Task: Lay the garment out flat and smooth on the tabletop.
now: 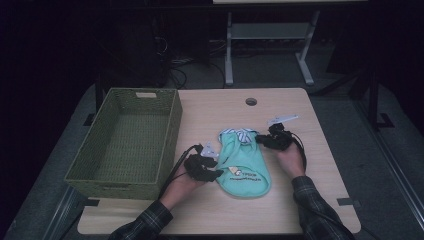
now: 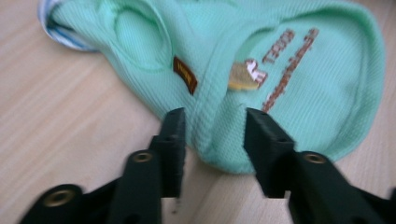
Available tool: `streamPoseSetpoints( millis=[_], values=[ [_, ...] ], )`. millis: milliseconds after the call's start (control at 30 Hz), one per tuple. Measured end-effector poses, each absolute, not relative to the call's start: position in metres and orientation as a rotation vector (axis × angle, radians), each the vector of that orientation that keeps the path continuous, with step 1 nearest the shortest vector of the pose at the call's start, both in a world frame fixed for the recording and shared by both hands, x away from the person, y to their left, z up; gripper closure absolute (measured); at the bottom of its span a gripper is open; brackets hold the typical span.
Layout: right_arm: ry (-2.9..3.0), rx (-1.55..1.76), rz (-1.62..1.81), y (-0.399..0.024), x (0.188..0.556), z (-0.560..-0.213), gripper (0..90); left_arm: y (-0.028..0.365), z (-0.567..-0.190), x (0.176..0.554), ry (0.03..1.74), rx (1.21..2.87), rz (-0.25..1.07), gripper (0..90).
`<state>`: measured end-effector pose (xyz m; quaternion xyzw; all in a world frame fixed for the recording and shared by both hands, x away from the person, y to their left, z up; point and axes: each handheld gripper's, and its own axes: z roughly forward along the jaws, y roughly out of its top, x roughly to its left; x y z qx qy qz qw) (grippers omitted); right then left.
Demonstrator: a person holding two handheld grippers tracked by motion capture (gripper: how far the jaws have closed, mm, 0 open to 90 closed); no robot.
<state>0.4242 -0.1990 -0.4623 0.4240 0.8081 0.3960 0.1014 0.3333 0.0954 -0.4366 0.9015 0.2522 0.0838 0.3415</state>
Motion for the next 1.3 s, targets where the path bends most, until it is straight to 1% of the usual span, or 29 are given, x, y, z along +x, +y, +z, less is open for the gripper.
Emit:
streamPoseSetpoints(
  millis=[67,233,267,533,600,900,1200,1300],
  values=[
    [2.395,1.223,1.182,-0.201,0.416,-0.459,89.6,0.096,-0.434,0.336,0.66,2.328,0.213,69.1],
    [2.406,1.19,1.198,-0.203,0.395,-0.454,89.8,0.092,-0.432,0.347,0.67,2.32,0.193,89.0],
    [2.406,1.184,1.202,-0.204,0.391,-0.454,89.8,0.091,-0.431,0.35,0.673,2.323,0.195,89.6],
    [2.439,1.146,1.203,-0.208,0.363,-0.452,89.9,0.088,-0.428,0.371,0.716,2.308,0.231,89.6],
    [2.449,1.143,1.206,-0.207,0.357,-0.451,89.9,0.089,-0.427,0.384,0.738,2.3,0.24,89.5],
    [2.496,1.098,1.197,-0.202,0.33,-0.45,89.9,0.081,-0.427,0.42,0.795,2.279,0.283,87.3],
    [2.557,1.109,1.156,-0.199,0.316,-0.461,89.9,0.062,-0.436,0.454,0.841,2.246,0.307,85.4],
    [2.57,1.096,1.129,-0.199,0.315,-0.465,89.9,0.055,-0.444,0.462,0.839,2.262,0.323,85.4]
  ],
)
